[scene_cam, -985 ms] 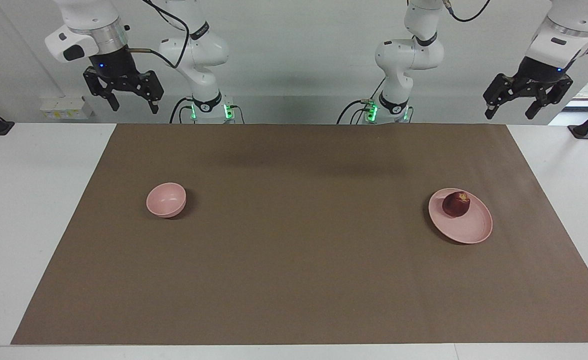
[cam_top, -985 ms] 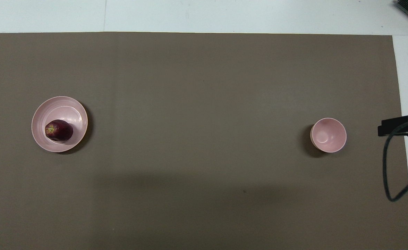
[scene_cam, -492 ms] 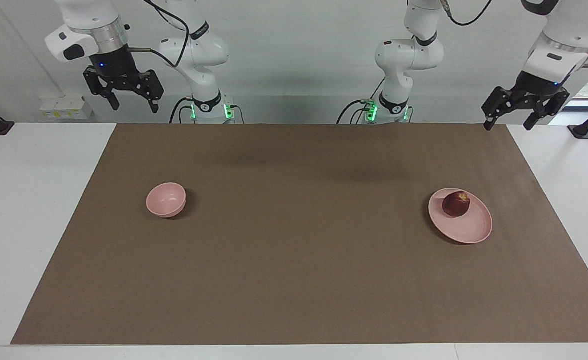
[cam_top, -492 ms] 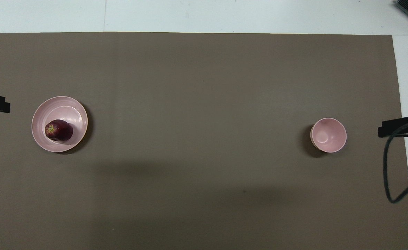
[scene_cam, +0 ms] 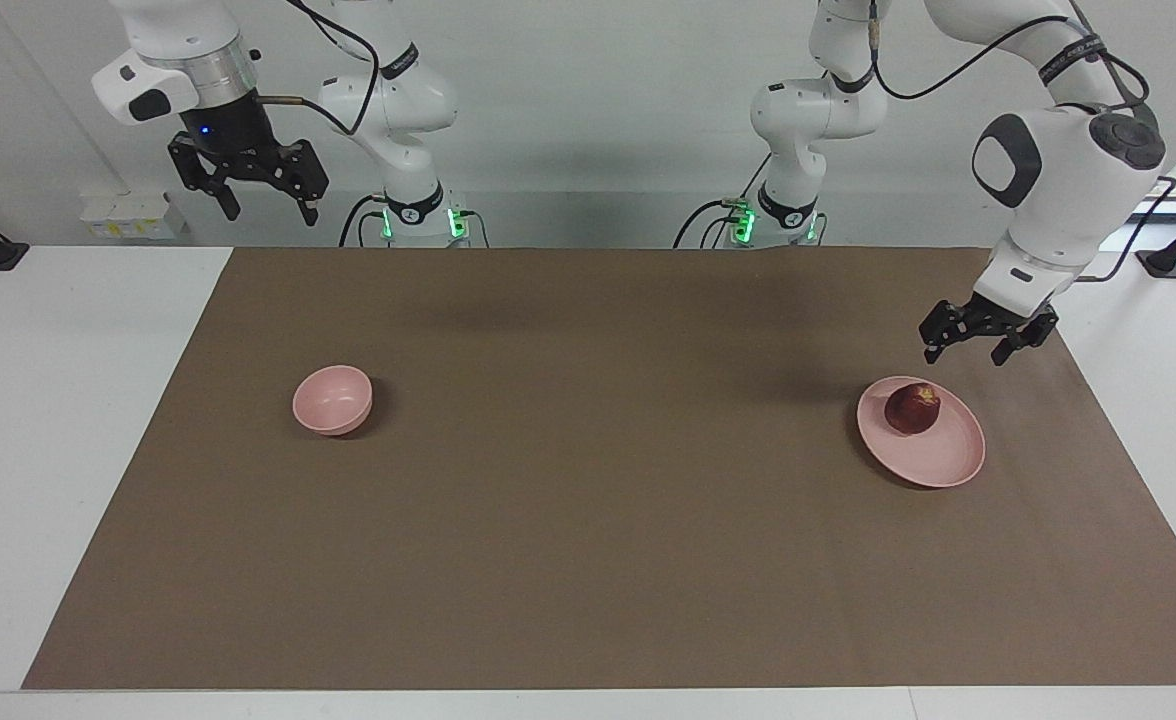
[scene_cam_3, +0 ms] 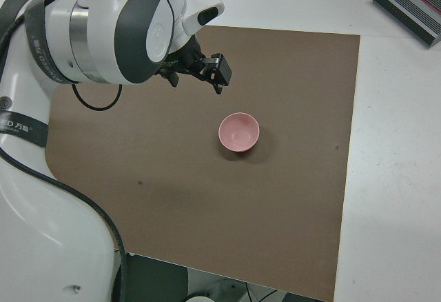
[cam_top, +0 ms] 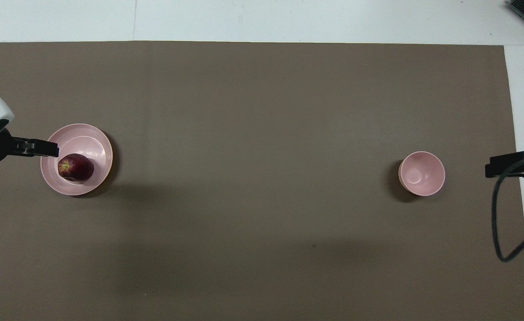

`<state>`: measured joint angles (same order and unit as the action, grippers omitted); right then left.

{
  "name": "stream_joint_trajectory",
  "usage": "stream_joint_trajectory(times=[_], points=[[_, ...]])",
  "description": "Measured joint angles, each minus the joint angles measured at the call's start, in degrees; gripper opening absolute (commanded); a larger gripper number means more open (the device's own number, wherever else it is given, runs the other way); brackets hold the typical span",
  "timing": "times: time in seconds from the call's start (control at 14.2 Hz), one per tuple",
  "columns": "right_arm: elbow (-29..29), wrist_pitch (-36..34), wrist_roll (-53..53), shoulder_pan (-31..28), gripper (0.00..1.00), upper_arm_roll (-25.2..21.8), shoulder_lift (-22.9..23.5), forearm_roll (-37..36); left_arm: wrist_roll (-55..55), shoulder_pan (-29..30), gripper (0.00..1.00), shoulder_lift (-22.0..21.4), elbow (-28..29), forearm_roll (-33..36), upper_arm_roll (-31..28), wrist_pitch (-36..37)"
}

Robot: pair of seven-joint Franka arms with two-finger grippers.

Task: Move apple from plate to bowl
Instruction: 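Reach the left gripper down to the red apple and grasp it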

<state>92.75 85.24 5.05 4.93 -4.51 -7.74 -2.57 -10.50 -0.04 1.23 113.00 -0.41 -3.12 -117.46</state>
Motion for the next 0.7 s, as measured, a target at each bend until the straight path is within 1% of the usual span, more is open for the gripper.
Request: stream_joint_trajectory(times=[0.28, 0.7], points=[[0.2, 0.0, 0.0, 0.1, 1.00, 0.0, 0.0, 0.0, -1.2, 0.5, 1.00, 4.4, 2.4, -0.6, 0.0, -4.8], [0.2, 0.0, 0.0, 0.2, 1.00, 0.0, 0.0, 0.0, -3.0, 1.4, 1.00, 8.8, 4.4, -0.7, 0.0, -8.7]])
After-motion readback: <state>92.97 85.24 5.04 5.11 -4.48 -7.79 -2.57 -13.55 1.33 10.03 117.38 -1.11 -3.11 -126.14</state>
